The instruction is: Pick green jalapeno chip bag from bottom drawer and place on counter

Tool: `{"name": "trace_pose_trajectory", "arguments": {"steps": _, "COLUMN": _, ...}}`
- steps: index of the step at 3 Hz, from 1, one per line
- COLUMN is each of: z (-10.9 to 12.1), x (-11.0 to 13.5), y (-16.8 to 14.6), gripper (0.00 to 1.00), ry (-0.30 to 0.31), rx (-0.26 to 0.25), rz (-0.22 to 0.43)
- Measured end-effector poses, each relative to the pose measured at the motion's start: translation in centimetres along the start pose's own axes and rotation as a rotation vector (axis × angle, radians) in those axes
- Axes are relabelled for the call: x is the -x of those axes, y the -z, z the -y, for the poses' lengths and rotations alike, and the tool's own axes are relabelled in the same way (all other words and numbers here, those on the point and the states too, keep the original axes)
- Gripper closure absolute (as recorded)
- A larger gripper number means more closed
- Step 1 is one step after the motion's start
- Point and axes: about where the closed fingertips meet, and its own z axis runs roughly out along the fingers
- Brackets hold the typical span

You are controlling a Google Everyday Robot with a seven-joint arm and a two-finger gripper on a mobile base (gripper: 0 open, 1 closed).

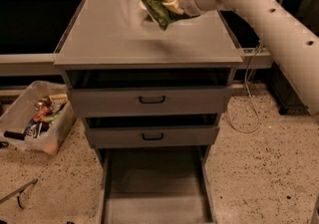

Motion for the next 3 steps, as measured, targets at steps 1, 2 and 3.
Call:
{"name": "trace_pose_trajectory", "arguments": {"steps": 1, "z": -0.4, "x": -4.7, "y": -1.3, "gripper": 1.0, "ry": -0.115, "rx": -0.035, "rz": -0.089}}
{"name": "trace_pose_trajectory", "arguments": {"steps": 2, "z": -3.8, "x": -8.5, "y": -3.1, "gripper": 1.0, "ry": -0.285, "rx": 0.032, "rz": -0.134}}
{"name": "trace_pose_trajectory", "arguments": {"steps": 3, "z": -4.3, "x": -8.8, "y": -3.3, "gripper": 0.84, "ry": -0.318, "rx": 0.043, "rz": -0.138}}
